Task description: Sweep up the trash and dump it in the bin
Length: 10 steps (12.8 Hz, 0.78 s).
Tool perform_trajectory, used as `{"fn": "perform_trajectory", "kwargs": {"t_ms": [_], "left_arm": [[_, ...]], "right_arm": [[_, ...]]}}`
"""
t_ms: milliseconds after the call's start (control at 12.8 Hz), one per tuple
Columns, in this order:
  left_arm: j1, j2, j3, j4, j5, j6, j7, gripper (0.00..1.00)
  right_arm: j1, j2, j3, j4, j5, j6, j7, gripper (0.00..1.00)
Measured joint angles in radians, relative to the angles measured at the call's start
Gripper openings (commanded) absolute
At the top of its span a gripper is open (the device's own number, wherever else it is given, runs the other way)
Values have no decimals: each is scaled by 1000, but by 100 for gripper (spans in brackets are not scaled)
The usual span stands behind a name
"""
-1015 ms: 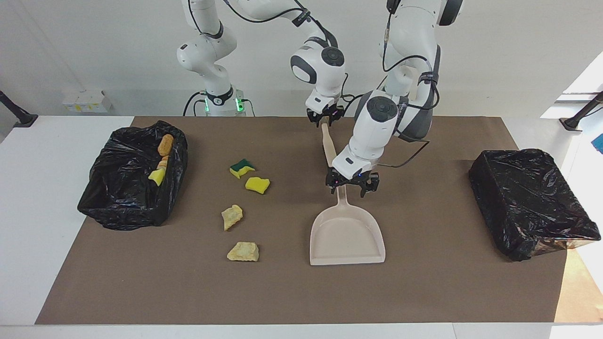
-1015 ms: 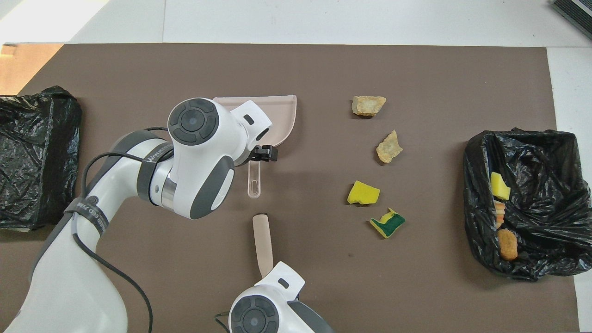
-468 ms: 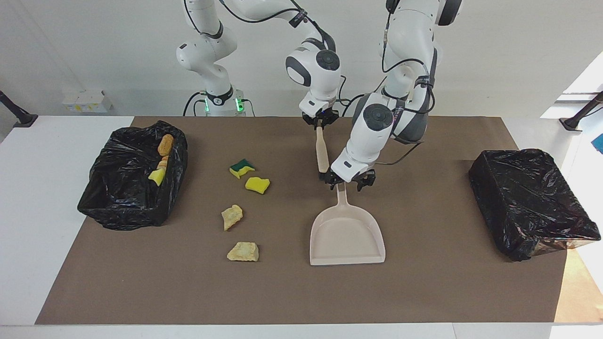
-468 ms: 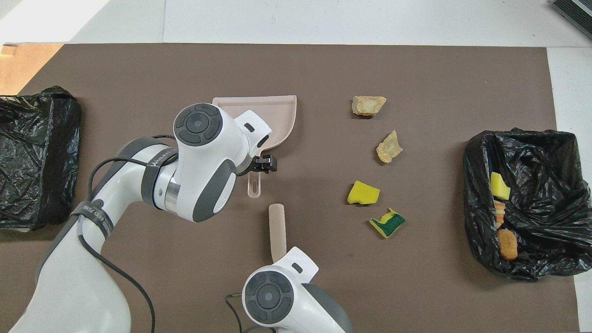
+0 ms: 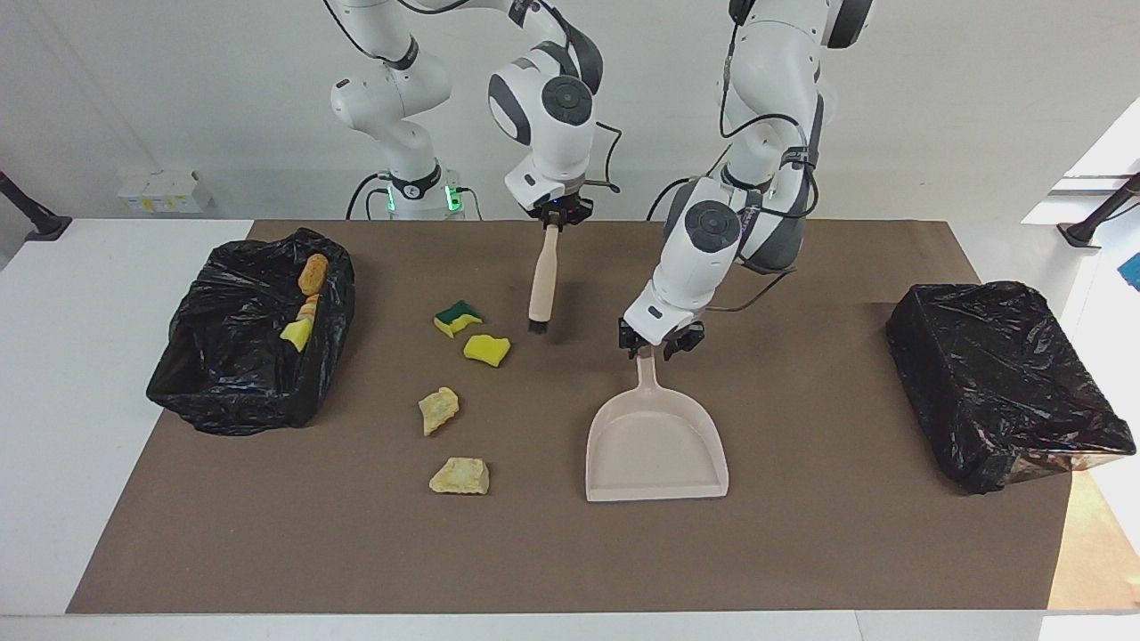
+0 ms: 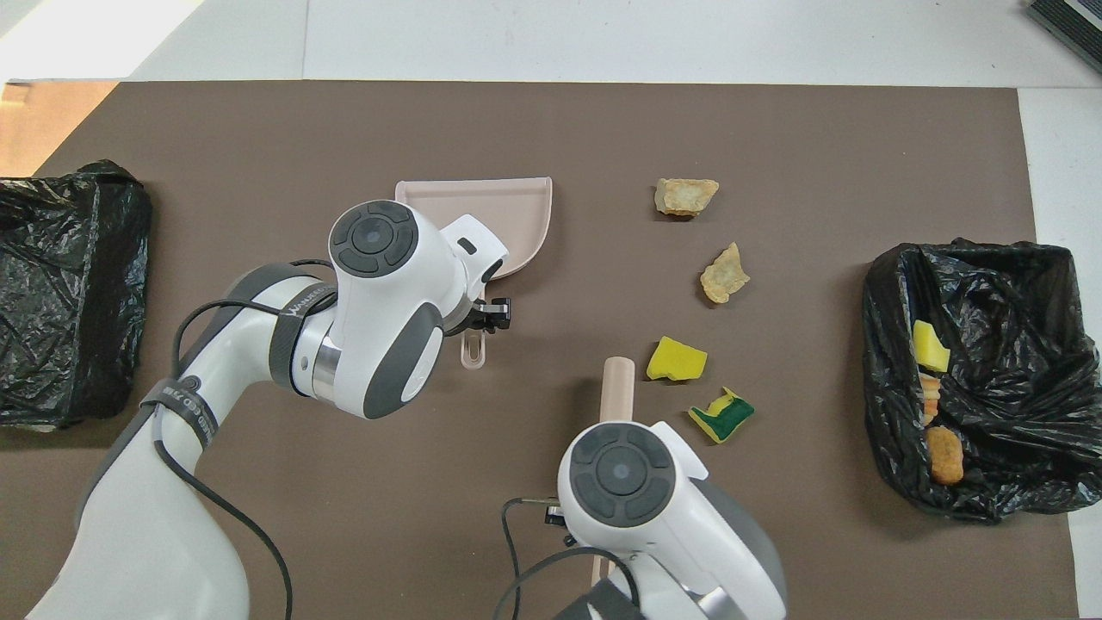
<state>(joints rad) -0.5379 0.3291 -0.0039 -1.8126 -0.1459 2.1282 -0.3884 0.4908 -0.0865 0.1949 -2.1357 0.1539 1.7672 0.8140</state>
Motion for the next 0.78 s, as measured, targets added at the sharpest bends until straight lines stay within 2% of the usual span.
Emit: {"fn": "perform_trajectory", "kwargs": {"t_ms": [78,156,234,312,547,781], "left_arm": [[-9,-1,0,0,0,0,-1,50],[-15,-1,-1,0,0,0,-3,33],[-18,-1,0,0,0,0,-3,6],[-19,-1,0,-2,0,1,-3,0],[-18,-1,5,-7,-1,4,0,0],[-13,-9,23,-5,-1,1,80,0]], "right_arm": [[-35,-18,-1,0,-6,-39,-38,0],[-65,-30,-2,-1,-18,-68,-78,0],[-85,-36,-4,-1,-36,-82,-95,0],[-94,-38,-6,-2,-64,-83,-94,0],[-112,-38,-6,-9,-146,-83,-57,0],[-167,-39,-7,-28,-158,-101,-7,0]]}}
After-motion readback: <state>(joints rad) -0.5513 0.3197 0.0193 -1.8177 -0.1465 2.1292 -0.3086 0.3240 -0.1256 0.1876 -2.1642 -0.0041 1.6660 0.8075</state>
